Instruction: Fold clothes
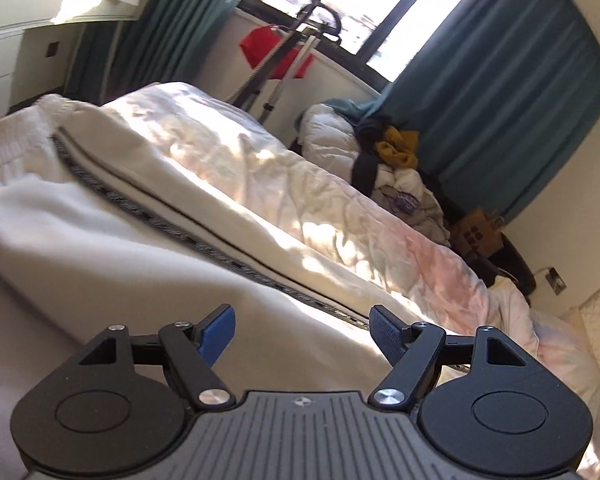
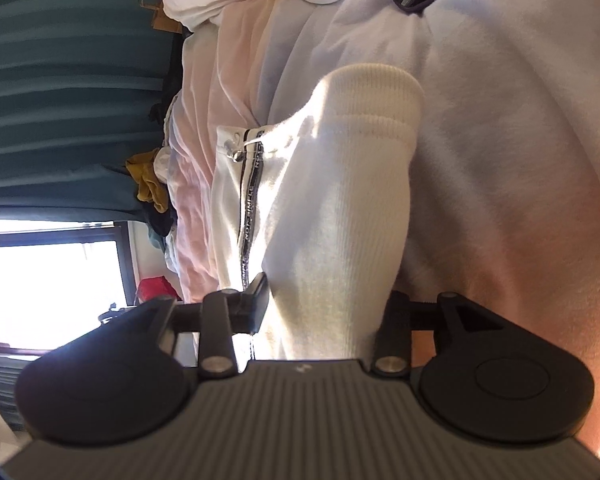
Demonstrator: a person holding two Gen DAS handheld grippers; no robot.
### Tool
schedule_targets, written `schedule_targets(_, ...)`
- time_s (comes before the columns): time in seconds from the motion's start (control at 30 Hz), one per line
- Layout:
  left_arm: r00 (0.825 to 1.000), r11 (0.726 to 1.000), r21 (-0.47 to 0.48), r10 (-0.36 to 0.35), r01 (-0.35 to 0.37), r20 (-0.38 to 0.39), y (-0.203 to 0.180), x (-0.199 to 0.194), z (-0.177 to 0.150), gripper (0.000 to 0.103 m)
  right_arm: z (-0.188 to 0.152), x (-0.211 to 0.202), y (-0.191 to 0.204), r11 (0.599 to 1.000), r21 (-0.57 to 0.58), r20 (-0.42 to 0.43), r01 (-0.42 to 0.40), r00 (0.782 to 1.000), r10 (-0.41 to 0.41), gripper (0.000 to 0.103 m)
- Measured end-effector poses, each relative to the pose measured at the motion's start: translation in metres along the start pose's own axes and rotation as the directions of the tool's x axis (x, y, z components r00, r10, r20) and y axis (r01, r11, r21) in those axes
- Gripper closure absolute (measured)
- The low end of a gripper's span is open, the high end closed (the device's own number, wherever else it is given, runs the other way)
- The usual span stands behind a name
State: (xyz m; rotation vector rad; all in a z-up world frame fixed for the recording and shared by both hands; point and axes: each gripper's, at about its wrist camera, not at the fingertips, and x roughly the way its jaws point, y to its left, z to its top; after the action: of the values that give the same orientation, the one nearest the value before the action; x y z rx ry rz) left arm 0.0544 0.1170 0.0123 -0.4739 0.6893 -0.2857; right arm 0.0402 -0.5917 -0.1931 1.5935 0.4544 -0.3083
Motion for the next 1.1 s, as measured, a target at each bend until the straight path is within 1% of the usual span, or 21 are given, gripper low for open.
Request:
schedule_targets(0.13, 1.0, 0.999, 0.051, 0.011, -0.009, -0.022, -0.016, 0.058, -0.003, 0.029, 0.003, 0.002, -0.005, 0.999, 0.021, 0.018, -0.024, 1.0, 0.024, 0.059)
schedule_targets(0.2, 1.0, 0.997, 0.072, 0.01, -0.008, -0.024, -0.02, 0.078, -0.005, 0.029, 0.005, 0.003, -0.008, 0.999, 0.033, 0.027, -0.037, 0.999, 0.036, 0.058)
schedule_targets(0.27, 0.999, 0.995, 0.097, 0.019, -0.016, -0.035, -0.022, 0.094, -0.008, 0.029, 0.007, 0.003, -0.005, 0.999, 0.017, 0.05, -0.05, 0.998, 0.049, 0.057)
schedule_targets(0.43, 0.996, 0.98, 0.189, 0.07, -0.06, -0.049, -0.024, 0.117, -0.02, 0.029, 0.009, 0.004, 0.006, 0.995, -0.084, 0.088, -0.057, 0.994, 0.064, 0.057)
schedule_targets(0.5, 0.995, 0.973, 0.219, 0.087, -0.073, -0.053, -0.023, 0.123, -0.024, 0.029, 0.009, 0.006, 0.012, 0.991, -0.133, 0.097, -0.028, 0.994, 0.041, 0.058)
schedule_targets(0.57, 0.993, 0.966, 0.245, 0.103, -0.087, -0.056, -0.022, 0.127, -0.027, 0.029, 0.008, 0.009, 0.017, 0.984, -0.178, 0.104, 0.013, 0.995, 0.006, 0.06)
schedule_targets(0.6, 0.992, 0.962, 0.258, 0.111, -0.093, -0.057, -0.022, 0.129, -0.029, 0.029, 0.007, 0.009, 0.021, 0.979, -0.201, 0.111, 0.03, 0.994, -0.008, 0.064)
schedule_targets(0.63, 0.992, 0.957, 0.273, 0.117, -0.098, -0.056, -0.022, 0.131, -0.03, 0.029, 0.006, 0.009, 0.024, 0.976, -0.215, 0.12, 0.041, 0.993, -0.015, 0.07)
schedule_targets(0.67, 0.991, 0.952, 0.29, 0.122, -0.101, -0.056, -0.023, 0.132, -0.032, 0.029, 0.004, 0.008, 0.027, 0.972, -0.229, 0.129, 0.051, 0.991, -0.022, 0.073)
schedule_targets(0.7, 0.991, 0.95, 0.295, 0.123, -0.101, -0.056, -0.023, 0.132, -0.032, 0.029, 0.003, 0.008, 0.03, 0.968, -0.244, 0.139, 0.062, 0.99, -0.029, 0.078)
schedule_targets(0.73, 0.991, 0.951, 0.293, 0.122, -0.1, -0.057, -0.022, 0.131, -0.032, 0.029, 0.001, 0.006, 0.034, 0.964, -0.259, 0.148, 0.065, 0.989, -0.027, 0.081)
schedule_targets(0.83, 0.991, 0.953, 0.286, 0.119, -0.098, -0.06, -0.021, 0.13, -0.032, 0.029, -0.007, -0.001, 0.048, 0.936, -0.342, 0.178, 0.082, 0.984, -0.021, 0.084)
schedule_targets(0.97, 0.991, 0.95, 0.295, 0.122, -0.1, -0.059, -0.023, 0.13, -0.032, 0.029, -0.019, -0.01, 0.07, 0.903, -0.418, 0.212, 0.1, 0.977, -0.01, 0.086)
schedule_targets(1.0, 0.991, 0.949, 0.299, 0.122, -0.099, -0.06, -0.023, 0.13, -0.031, 0.029, -0.023, -0.012, 0.078, 0.888, -0.446, 0.223, 0.111, 0.975, -0.011, 0.086)
schedule_targets(1.03, 0.991, 0.949, 0.3, 0.121, -0.097, -0.061, -0.023, 0.129, -0.031, 0.029, -0.029, -0.015, 0.089, 0.865, -0.486, 0.239, 0.123, 0.971, -0.004, 0.086)
schedule_targets(1.1, 0.991, 0.951, 0.295, 0.115, -0.091, -0.064, -0.022, 0.127, -0.029, 0.029, -0.047, -0.021, 0.112, 0.802, -0.58, 0.269, 0.143, 0.963, 0.023, 0.086)
